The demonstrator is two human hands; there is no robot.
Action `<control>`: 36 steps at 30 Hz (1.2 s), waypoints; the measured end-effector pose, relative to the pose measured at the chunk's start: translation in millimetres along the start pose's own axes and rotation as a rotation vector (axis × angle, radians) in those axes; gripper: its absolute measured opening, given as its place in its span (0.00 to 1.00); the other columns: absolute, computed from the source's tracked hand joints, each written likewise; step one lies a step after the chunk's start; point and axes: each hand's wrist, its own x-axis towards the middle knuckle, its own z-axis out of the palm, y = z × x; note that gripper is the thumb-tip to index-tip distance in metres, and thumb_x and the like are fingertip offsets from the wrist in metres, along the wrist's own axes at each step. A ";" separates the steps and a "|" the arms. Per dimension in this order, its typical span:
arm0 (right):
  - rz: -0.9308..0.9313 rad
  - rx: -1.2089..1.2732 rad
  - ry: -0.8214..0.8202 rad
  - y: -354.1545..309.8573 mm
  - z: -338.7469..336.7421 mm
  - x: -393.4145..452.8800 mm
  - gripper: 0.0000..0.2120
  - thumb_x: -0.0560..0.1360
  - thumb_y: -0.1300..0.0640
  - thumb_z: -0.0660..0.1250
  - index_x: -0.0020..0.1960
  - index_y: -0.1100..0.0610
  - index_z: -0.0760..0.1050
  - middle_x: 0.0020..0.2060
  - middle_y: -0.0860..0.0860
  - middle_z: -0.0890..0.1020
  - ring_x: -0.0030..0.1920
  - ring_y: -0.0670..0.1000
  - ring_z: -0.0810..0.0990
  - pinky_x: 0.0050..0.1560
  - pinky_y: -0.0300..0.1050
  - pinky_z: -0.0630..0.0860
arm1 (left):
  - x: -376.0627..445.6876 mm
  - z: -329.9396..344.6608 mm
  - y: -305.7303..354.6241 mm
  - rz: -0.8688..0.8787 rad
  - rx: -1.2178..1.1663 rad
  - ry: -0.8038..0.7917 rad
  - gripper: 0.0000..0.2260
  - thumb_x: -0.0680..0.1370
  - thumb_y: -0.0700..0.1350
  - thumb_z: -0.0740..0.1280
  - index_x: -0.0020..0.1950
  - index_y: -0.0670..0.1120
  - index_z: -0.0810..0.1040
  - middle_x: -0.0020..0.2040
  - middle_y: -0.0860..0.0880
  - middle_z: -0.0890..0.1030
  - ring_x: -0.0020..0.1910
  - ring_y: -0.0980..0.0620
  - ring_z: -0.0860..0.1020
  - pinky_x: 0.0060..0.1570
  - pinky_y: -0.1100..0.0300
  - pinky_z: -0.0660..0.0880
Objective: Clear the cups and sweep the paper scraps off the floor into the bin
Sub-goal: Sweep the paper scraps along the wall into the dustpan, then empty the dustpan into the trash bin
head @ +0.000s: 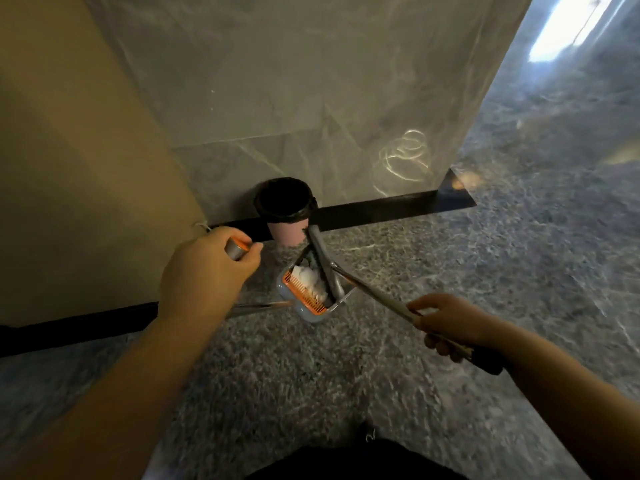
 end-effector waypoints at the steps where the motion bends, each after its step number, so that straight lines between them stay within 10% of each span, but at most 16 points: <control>1: -0.016 -0.020 -0.006 -11.1 -13.6 7.6 0.20 0.79 0.61 0.60 0.70 0.52 0.67 0.32 0.57 0.76 0.24 0.49 0.72 0.25 0.39 0.68 | 13.6 1.1 2.9 -0.021 -0.010 0.009 0.08 0.74 0.52 0.73 0.46 0.49 0.82 0.39 0.46 0.82 0.38 0.43 0.78 0.39 0.48 0.77; 9: -0.126 -0.100 -0.111 -107.2 -85.2 65.6 0.15 0.79 0.60 0.61 0.65 0.49 0.70 0.35 0.57 0.78 0.26 0.48 0.74 0.26 0.41 0.70 | 107.3 -10.5 22.8 -0.205 -0.053 0.101 0.11 0.70 0.57 0.72 0.41 0.51 0.78 0.40 0.46 0.79 0.43 0.43 0.77 0.47 0.50 0.74; 13: -0.159 -0.112 -0.139 -148.9 -104.1 103.5 0.16 0.79 0.59 0.61 0.66 0.51 0.71 0.35 0.58 0.77 0.26 0.48 0.72 0.24 0.39 0.68 | 154.5 -7.6 25.5 -0.240 -0.005 0.081 0.18 0.73 0.52 0.74 0.48 0.38 0.78 0.41 0.41 0.76 0.41 0.43 0.72 0.43 0.57 0.65; 23: -0.216 -0.226 -0.220 -226.8 -145.5 177.5 0.18 0.79 0.58 0.61 0.68 0.49 0.69 0.35 0.57 0.78 0.25 0.47 0.73 0.25 0.39 0.69 | 232.2 -5.4 59.9 -0.347 -0.100 0.067 0.04 0.79 0.39 0.67 0.45 0.41 0.75 0.33 0.49 0.70 0.31 0.58 0.67 0.31 0.69 0.62; 26: -0.228 -0.227 -0.247 -245.7 -167.8 205.1 0.17 0.80 0.59 0.60 0.67 0.50 0.69 0.34 0.57 0.77 0.24 0.47 0.72 0.24 0.38 0.68 | 248.6 2.7 80.5 -0.333 0.009 0.161 0.14 0.78 0.40 0.69 0.33 0.42 0.70 0.29 0.48 0.66 0.28 0.59 0.73 0.29 0.79 0.63; 36: -0.329 -0.404 -0.379 -311.1 -282.1 293.6 0.12 0.80 0.61 0.60 0.59 0.48 0.71 0.31 0.57 0.75 0.22 0.49 0.70 0.24 0.39 0.67 | 313.7 63.6 134.6 -0.430 0.272 0.292 0.06 0.76 0.53 0.71 0.43 0.53 0.77 0.35 0.57 0.75 0.34 0.55 0.73 0.32 0.61 0.66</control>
